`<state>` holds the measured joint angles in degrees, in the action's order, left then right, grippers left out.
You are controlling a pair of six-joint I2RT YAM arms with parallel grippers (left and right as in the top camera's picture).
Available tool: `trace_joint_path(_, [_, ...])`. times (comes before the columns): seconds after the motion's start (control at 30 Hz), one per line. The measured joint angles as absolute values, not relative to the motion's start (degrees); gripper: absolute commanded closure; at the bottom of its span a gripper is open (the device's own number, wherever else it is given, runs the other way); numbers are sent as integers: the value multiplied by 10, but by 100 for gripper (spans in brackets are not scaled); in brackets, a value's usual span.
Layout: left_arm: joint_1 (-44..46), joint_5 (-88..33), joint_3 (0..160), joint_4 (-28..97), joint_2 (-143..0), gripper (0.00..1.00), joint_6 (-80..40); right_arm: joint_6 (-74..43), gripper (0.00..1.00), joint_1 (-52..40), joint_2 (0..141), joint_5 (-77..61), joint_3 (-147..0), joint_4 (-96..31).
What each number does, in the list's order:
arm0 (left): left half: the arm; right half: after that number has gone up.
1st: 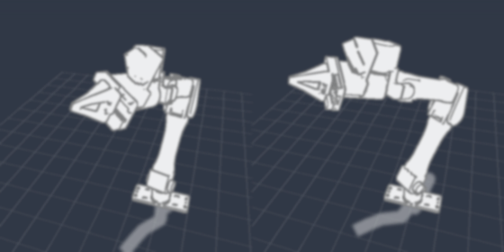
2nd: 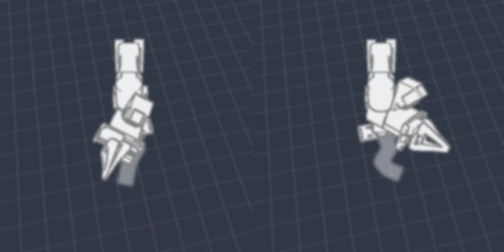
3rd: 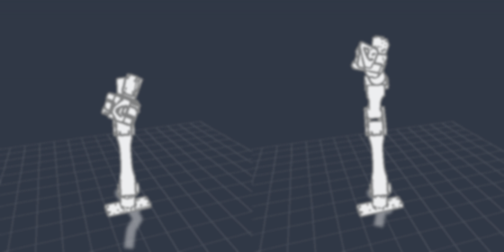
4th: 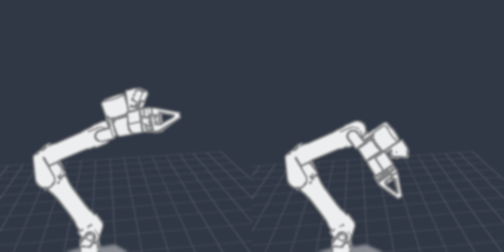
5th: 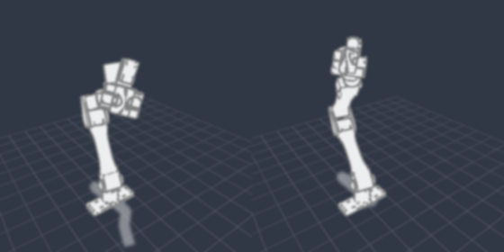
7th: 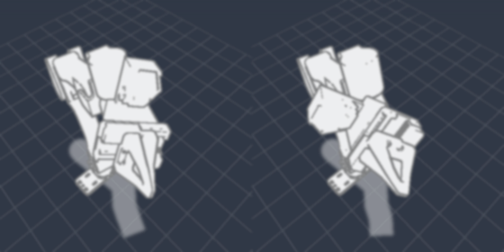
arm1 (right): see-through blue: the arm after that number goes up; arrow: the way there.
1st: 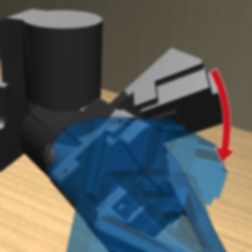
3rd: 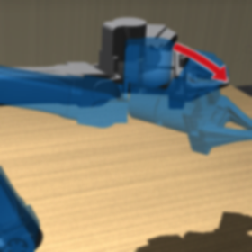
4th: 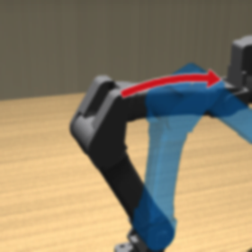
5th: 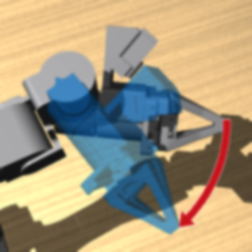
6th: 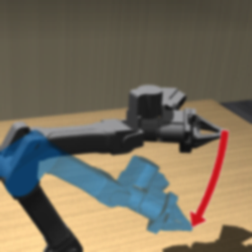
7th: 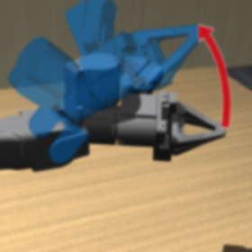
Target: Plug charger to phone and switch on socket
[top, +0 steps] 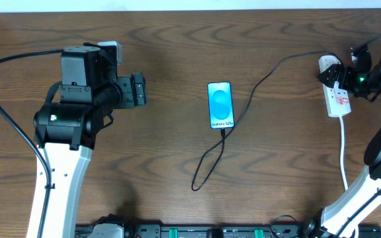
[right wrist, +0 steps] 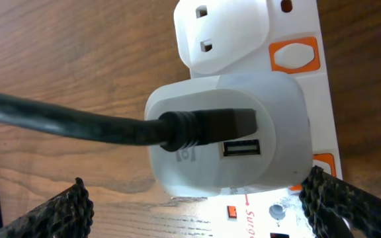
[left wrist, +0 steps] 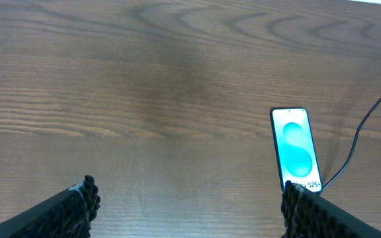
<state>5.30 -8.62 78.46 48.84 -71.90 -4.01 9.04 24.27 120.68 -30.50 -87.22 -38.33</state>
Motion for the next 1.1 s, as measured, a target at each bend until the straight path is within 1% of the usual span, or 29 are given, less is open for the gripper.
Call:
trace_joint_path(0.7, [53, -86, 785, 488, -719, 10, -40, 88, 1, 241, 1200, -318, -858, -365])
trace_joint_path(0.83, [53, -86, 785, 488, -719, 11, -40, 84, 1, 242, 1200, -322, -864, -383])
trace_joint_path(0.97, [53, -86, 785, 488, -719, 10, -40, 78, 1, 246, 1196, -343, -871, -431])
trace_joint_path(1.1, [53, -86, 785, 488, -719, 11, -40, 73, 1, 261, 1174, -331, -872, -464])
